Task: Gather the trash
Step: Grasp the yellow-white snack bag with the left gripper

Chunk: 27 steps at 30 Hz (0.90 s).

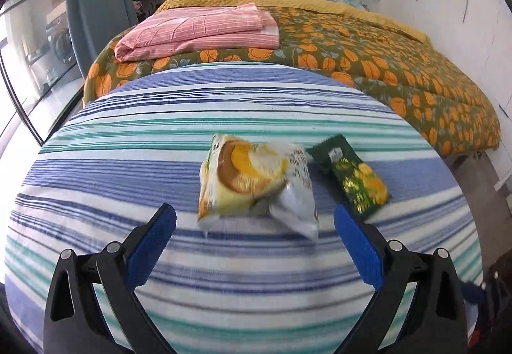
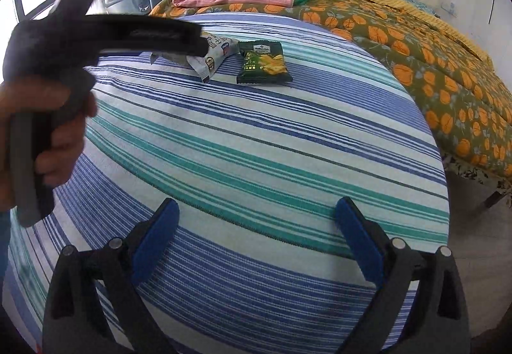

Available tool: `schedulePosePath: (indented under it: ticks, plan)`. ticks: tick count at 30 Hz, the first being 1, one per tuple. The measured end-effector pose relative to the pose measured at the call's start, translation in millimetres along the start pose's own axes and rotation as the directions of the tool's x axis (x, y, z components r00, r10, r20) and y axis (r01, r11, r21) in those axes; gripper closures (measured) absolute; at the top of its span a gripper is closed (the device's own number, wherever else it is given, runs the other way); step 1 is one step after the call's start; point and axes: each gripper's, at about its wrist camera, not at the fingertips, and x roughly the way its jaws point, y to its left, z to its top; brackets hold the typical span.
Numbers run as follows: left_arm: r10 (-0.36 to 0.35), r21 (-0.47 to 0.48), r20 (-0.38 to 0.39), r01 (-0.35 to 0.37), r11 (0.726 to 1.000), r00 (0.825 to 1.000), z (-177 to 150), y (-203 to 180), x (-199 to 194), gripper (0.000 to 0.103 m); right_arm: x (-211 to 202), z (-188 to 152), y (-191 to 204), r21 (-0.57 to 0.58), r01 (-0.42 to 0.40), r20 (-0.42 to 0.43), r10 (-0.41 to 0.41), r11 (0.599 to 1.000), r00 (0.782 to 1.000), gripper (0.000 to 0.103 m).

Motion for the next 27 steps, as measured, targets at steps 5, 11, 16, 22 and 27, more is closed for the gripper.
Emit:
schedulePosePath:
  ticks: [5, 11, 16, 22, 27]
  plan:
    - [0.010, 0.021, -0.044, -0.009, 1.000, 0.999, 9, -4, 23, 0.005, 0, 0, 0, 0.000, 0.001, 0.000, -0.001, 1.000, 1.000, 0.008]
    - [0.045, 0.048, -0.075, -0.042, 0.998, 0.996, 10, -4, 39, 0.005, 0, 0, 0, 0.001, 0.001, 0.000, -0.001, 1.000, 1.000, 0.008]
    - [0.021, 0.016, -0.061, -0.020, 1.000, 0.998, 15, 5, 39, 0.015, 0, 0, 0, 0.001, 0.001, 0.000, -0.001, 1.000, 1.000, 0.008]
    - [-0.019, 0.021, -0.044, 0.020, 1.000, 0.999, 10, 9, 27, 0.048, 0, -1, 1, 0.001, 0.001, 0.000, -0.001, 1.000, 1.000, 0.008]
    - [-0.045, 0.005, -0.060, 0.045, 0.999, 0.997, -20, 26, -5, 0.050, -1, -1, 2, 0.001, 0.002, 0.000, -0.002, 1.000, 1.000, 0.008]
